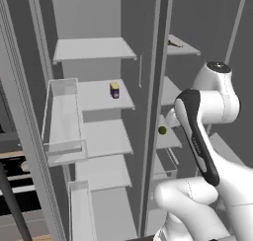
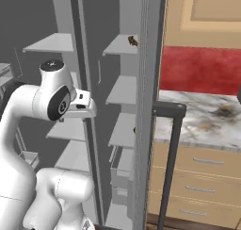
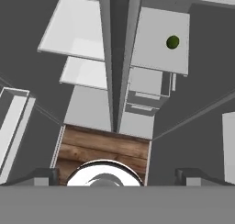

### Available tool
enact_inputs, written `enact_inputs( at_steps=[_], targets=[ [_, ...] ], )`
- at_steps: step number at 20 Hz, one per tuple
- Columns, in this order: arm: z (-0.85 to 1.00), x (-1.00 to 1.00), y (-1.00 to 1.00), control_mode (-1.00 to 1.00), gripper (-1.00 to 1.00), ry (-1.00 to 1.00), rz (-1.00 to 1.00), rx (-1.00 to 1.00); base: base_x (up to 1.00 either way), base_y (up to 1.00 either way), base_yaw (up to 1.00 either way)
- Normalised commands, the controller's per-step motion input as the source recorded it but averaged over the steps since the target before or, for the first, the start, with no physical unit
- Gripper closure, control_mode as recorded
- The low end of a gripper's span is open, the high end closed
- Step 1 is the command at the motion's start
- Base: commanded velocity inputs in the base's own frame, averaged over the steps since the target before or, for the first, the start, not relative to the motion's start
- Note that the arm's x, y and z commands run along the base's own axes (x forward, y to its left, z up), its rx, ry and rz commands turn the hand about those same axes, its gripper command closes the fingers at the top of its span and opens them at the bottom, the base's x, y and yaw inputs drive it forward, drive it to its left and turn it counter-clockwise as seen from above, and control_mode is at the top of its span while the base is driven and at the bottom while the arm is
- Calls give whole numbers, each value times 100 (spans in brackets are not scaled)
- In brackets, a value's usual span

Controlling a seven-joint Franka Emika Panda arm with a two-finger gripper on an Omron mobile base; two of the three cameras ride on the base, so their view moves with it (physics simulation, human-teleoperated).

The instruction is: Pick up the frozen fish from the freezer, place it on any shelf in the fridge, and close the fridge and freezer doors when done.

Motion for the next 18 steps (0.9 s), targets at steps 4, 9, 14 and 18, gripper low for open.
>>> enact_inputs(
  at_steps=[4, 9, 14, 18],
  targets=[
    [0, 0, 0, 100, -100, 0, 0, 0, 28, -31, 0],
    [0, 0, 0, 100, -100, 0, 0, 0, 49, -25, 0],
    [0, 0, 0, 100, -100, 0, 0, 0, 20, -65, 0],
    [0, 0, 0, 100, -100, 0, 0, 0, 26, -38, 0]
  ],
)
